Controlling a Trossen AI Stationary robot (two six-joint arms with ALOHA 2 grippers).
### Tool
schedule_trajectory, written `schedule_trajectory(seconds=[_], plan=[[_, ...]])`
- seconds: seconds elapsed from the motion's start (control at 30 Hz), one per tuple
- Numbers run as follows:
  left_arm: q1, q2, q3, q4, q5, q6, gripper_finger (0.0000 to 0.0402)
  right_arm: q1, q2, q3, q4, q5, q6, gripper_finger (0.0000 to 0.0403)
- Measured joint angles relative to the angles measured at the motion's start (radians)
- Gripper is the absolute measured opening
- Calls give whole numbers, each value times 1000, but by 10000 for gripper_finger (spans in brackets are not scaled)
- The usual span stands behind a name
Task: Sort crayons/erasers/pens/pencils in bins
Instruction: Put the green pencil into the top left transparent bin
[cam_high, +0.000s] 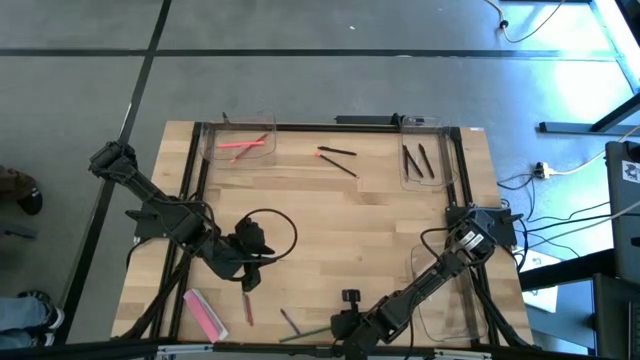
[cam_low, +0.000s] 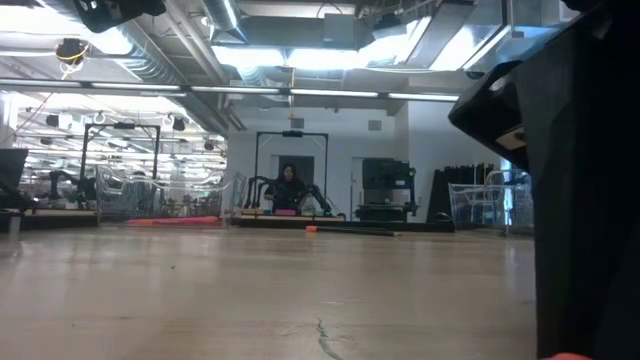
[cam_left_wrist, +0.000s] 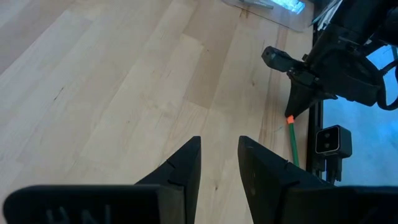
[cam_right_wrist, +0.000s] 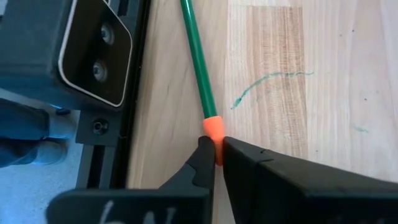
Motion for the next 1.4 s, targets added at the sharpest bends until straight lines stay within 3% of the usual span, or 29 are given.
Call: schedule_trajectory(seconds=[0.73, 1.03, 1.4], plan=[[0, 0, 0, 0, 25, 0, 98, -69, -36, 73, -34, 17, -40, 22], [-48, -27, 0, -1, 56, 24, 98, -134, -37, 269, -368, 81, -87, 22], [-148, -142, 1, -107, -28, 21, 98, -281, -40, 443, -519, 111, -191, 22]])
